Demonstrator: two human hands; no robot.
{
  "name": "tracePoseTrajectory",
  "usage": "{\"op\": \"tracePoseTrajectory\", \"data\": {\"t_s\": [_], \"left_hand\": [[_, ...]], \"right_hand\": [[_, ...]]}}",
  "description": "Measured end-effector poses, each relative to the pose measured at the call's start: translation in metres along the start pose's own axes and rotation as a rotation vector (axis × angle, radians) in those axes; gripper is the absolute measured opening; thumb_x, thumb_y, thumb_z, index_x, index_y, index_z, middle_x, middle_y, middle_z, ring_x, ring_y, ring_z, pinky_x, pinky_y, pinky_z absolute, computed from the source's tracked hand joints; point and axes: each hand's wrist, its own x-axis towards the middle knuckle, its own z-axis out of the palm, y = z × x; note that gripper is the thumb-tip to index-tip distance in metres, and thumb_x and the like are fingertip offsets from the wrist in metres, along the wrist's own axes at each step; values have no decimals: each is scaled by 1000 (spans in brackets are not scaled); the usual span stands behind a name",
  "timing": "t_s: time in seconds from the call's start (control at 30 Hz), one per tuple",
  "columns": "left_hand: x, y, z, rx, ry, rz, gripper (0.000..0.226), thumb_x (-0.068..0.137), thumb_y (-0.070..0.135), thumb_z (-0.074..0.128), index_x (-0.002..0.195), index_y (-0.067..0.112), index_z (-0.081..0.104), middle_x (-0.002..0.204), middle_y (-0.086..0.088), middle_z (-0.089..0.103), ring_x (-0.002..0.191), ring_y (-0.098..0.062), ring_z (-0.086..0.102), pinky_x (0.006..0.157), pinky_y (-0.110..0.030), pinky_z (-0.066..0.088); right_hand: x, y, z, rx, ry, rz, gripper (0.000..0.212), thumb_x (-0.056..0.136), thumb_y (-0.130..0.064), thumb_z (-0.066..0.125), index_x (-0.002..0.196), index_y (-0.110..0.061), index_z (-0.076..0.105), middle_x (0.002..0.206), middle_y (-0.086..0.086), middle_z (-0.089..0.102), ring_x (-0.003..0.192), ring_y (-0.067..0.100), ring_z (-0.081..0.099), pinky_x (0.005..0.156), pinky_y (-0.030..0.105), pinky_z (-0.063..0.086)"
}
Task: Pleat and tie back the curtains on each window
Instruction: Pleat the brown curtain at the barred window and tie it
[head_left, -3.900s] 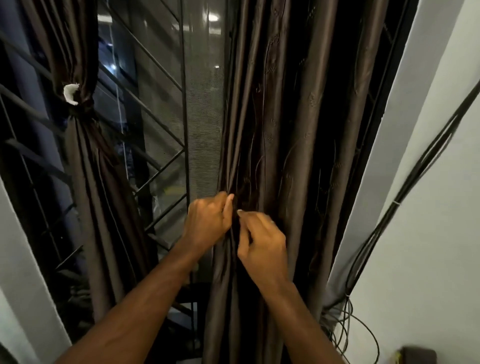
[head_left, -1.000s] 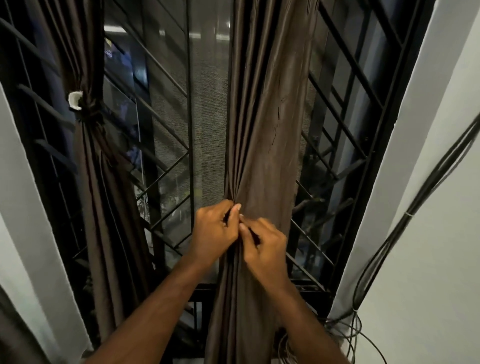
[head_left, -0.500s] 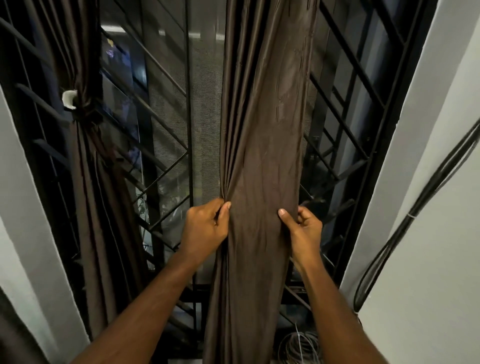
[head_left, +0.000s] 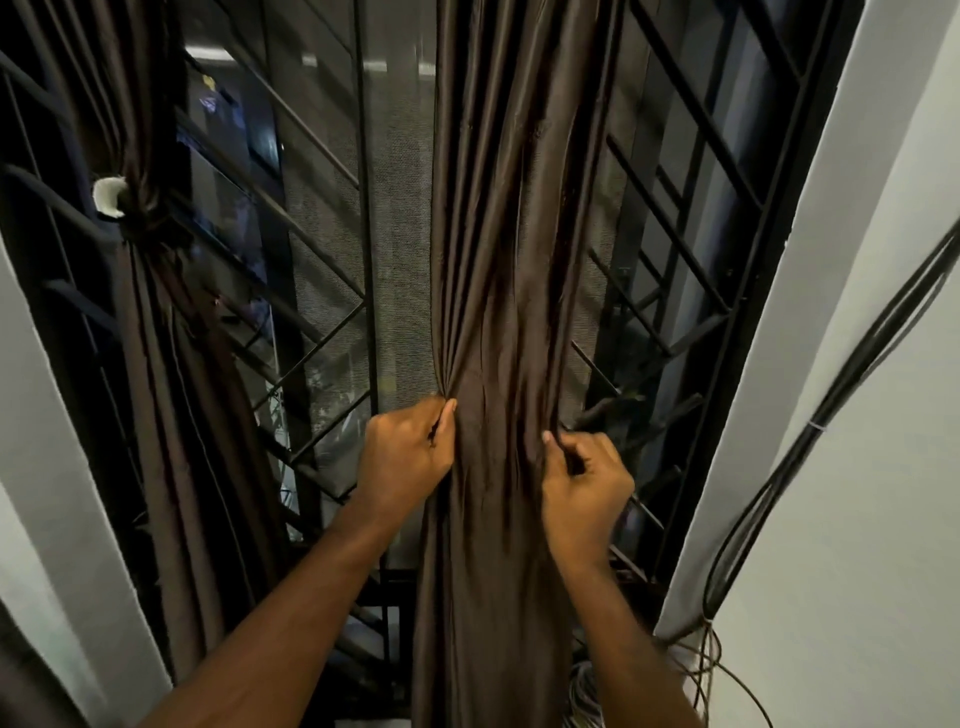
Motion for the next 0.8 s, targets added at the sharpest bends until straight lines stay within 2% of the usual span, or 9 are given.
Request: {"op": "tracePoseTrajectory", "data": {"t_s": [0.07, 0.13, 0.27, 0.43, 0.57, 0.63, 0.7, 0.8], "left_hand": [[-1, 2, 2, 28, -4, 37, 34, 96, 21, 57, 66, 6, 61, 48, -1, 49, 38, -12, 39, 40, -24, 30], [-2, 5, 5, 23, -12, 41, 35, 97, 21, 56, 64, 8, 59, 48, -2, 49, 38, -15, 42, 41, -25, 31], [-3, 13, 6, 20, -29, 51, 38, 98, 23, 53, 63, 9, 58, 49, -3, 51, 39, -16, 45, 44, -24, 29], [-3, 18, 1, -106, -25, 15, 37, 97, 20, 53, 62, 9, 57, 49, 1, 51, 45, -2, 37, 49, -16, 27], [-5, 19, -5, -170, -2, -28, 36, 96, 19, 55, 62, 8, 59, 50, 4, 49, 44, -4, 38, 50, -11, 26], [-7, 20, -7, -169, 5, -31, 36, 97, 20, 56, 64, 7, 62, 50, 4, 51, 43, -6, 41, 47, -13, 28], [-9, 21, -8, -160, 16, -35, 36, 97, 20, 56, 65, 6, 64, 51, 3, 53, 43, -8, 45, 46, -16, 31], [-8, 24, -8, -141, 19, -28, 36, 96, 22, 56, 65, 7, 64, 50, 3, 53, 43, -8, 44, 47, -12, 29]], "right_hand": [[-10, -8, 9, -67, -59, -60, 7, 89, -3, 72, 86, -9, 74, 81, -3, 63, 74, 11, 62, 68, 36, 53], [-21, -18, 17, -171, -100, -150, 8, 91, -10, 67, 90, -13, 74, 83, -1, 65, 75, 19, 62, 70, 38, 48], [-37, -37, 30, -271, -134, -318, 19, 95, -19, 55, 91, -13, 72, 78, 1, 61, 71, 23, 58, 66, 39, 39], [-41, -43, 38, -272, -120, -323, 19, 96, -17, 54, 88, -13, 71, 75, 1, 58, 67, 22, 55, 66, 36, 34], [-41, -41, 39, -234, -165, -315, 18, 96, -16, 56, 96, -14, 74, 78, -2, 60, 69, 19, 57, 67, 37, 39], [-43, -40, 38, -224, -176, -297, 19, 96, -17, 55, 97, -15, 74, 79, -2, 61, 70, 19, 57, 68, 39, 40], [-43, -41, 37, -214, -173, -285, 19, 96, -17, 55, 95, -15, 74, 78, -2, 61, 69, 19, 56, 68, 39, 39], [-44, -47, 36, -222, -170, -311, 17, 97, -15, 56, 88, -13, 70, 75, -2, 57, 66, 18, 53, 66, 38, 39]]}}
